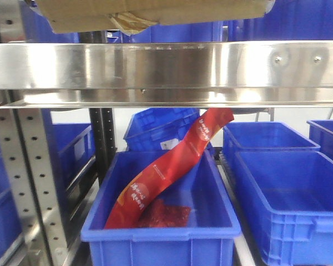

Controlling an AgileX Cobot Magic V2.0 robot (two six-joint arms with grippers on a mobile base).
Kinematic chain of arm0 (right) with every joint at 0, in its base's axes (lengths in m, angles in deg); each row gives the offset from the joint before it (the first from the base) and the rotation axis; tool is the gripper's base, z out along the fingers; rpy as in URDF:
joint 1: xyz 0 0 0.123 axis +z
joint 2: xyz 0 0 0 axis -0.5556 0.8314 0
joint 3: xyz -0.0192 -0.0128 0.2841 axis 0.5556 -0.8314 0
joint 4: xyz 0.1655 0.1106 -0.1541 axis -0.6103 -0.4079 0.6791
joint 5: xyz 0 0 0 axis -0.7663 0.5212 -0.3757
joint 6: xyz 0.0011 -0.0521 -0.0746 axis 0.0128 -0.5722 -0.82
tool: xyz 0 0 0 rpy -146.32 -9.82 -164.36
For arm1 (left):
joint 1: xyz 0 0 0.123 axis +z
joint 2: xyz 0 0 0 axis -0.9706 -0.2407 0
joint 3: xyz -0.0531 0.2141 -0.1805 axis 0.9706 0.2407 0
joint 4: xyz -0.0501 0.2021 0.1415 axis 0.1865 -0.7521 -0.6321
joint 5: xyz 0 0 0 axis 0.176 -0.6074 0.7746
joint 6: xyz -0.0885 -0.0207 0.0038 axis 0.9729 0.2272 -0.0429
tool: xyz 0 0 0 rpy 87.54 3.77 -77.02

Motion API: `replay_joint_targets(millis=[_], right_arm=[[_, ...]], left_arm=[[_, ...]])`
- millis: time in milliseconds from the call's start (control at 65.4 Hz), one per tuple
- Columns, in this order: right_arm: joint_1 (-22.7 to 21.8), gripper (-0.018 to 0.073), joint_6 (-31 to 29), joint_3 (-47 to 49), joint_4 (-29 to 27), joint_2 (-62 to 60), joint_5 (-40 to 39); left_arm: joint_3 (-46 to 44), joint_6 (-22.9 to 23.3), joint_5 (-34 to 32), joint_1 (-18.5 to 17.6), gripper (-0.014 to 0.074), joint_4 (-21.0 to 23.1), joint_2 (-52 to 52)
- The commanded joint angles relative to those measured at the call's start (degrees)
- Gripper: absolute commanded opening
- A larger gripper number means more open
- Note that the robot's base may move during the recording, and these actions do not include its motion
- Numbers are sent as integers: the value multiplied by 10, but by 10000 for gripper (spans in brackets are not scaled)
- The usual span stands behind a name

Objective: Stack two boxes on right shelf middle
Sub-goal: 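Lower the held boxes onto the shelf above the steel rail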

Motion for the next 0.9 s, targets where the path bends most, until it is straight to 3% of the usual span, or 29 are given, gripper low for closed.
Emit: replay_joint_targets(millis=[0, 887], right_arm=[[-3, -151, 1, 8, 8, -11, -43], [-3, -151, 1, 8, 8, -11, -39]], left_arm=[[-5, 0, -13, 2, -111, -20, 8], [-5, 0, -17, 2, -111, -20, 8]])
